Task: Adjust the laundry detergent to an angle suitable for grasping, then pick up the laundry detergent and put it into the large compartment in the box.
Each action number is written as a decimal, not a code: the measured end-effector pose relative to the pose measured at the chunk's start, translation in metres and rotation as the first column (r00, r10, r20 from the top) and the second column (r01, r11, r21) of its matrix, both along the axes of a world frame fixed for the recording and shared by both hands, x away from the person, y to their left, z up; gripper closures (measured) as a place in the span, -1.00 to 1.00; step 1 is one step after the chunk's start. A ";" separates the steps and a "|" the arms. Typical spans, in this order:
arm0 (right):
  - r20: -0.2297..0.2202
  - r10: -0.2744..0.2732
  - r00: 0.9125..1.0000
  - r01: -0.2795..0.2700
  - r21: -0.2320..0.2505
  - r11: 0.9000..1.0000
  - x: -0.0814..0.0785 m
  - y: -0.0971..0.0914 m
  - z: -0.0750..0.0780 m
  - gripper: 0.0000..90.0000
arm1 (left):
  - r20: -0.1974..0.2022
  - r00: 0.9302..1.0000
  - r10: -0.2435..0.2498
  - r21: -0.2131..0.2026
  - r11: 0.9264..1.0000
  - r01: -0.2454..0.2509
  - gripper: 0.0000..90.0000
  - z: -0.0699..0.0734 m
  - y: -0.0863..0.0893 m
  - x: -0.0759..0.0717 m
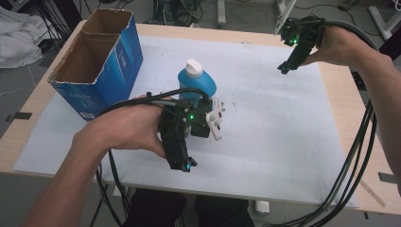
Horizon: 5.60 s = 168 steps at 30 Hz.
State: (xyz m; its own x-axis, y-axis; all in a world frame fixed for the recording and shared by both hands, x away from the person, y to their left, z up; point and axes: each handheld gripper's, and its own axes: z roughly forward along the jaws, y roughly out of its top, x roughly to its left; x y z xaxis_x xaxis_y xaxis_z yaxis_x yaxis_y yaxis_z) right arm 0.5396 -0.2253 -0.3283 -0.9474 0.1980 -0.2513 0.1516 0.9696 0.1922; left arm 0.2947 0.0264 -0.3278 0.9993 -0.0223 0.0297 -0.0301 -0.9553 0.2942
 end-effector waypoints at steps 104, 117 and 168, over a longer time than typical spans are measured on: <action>0.016 0.024 1.000 -0.024 -0.019 1.000 -0.010 -0.003 0.004 -0.73 | 0.026 0.994 0.103 0.099 0.990 -0.105 -0.63 0.048 0.057 0.110; 0.012 0.026 1.000 -0.025 -0.024 0.999 -0.009 -0.001 0.001 -0.73 | 0.028 0.999 -0.042 0.084 0.996 0.039 -0.63 0.050 0.041 0.127; 0.006 0.039 0.999 -0.039 -0.046 0.998 -0.011 -0.004 -0.001 -0.73 | -0.026 0.946 -0.324 0.098 0.941 0.325 -0.42 0.043 0.002 0.131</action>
State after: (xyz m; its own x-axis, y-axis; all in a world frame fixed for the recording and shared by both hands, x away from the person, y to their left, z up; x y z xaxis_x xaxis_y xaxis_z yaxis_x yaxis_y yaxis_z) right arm 0.5281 -0.2294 -0.3296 -0.9524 0.1493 -0.2657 0.1125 0.9825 0.1486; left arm 0.4252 0.0284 -0.2852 0.9377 -0.3476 0.0015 -0.3409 -0.9187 0.1994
